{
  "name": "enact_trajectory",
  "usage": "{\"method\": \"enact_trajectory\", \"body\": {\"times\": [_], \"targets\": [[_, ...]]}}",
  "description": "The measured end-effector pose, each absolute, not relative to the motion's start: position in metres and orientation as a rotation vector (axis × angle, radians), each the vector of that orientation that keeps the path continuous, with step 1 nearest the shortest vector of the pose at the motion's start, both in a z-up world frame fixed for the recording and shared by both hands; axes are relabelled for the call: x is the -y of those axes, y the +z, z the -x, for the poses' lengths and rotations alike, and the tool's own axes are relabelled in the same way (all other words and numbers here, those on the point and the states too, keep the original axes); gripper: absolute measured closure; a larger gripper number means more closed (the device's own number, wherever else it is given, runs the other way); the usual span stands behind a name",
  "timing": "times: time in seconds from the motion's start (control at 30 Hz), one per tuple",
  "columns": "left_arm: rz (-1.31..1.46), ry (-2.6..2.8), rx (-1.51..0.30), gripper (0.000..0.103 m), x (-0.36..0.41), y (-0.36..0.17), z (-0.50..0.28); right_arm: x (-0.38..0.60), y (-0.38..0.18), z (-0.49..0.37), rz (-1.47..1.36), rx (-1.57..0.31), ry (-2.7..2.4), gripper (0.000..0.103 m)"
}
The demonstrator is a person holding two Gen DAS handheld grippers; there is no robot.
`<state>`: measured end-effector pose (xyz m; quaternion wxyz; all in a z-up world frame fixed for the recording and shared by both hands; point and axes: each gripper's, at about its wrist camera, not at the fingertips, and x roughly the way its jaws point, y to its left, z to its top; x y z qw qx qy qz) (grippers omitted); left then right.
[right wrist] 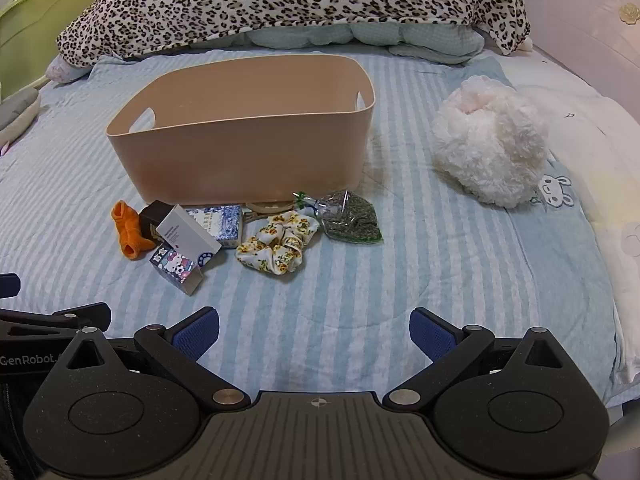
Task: Organize objects
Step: 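Move both tools toward the pile of items in front of the basket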
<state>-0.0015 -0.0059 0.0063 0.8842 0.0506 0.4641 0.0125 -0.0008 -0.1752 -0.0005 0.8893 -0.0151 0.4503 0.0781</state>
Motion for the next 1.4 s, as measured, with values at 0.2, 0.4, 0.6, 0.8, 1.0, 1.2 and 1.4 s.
{"method": "enact_trajectory", "body": {"times": [0.2,0.4,0.6,0.8,1.0,1.2,1.4], "targets": [[-0.105,0.023,-0.968,0.000,0.007,0.006,0.001,0.176,0.000,0.001,0.041,-0.932,0.159,0.000],[-0.102,0.018,-0.976,0.000,0.007,0.005,0.000,0.178,-0.002,-0.001,0.036,-0.936,0.150,0.000],[-0.101,0.018,-0.976,0.000,0.007,0.004,0.000,0.179,-0.003,-0.003,0.036,-0.939,0.148,0.000],[-0.103,0.022,-0.977,0.000,0.008,0.002,-0.002,0.179,-0.003,-0.004,0.038,-0.940,0.150,0.000],[-0.101,0.043,-0.975,0.000,0.009,-0.001,-0.007,0.180,-0.003,-0.010,0.041,-0.939,0.149,0.000],[-0.101,0.047,-0.969,0.000,0.007,-0.001,-0.017,0.181,-0.005,-0.015,0.043,-0.931,0.150,0.000],[-0.098,0.054,-0.981,0.000,0.004,-0.006,-0.025,0.182,-0.008,-0.023,0.049,-0.932,0.155,0.000]]}}
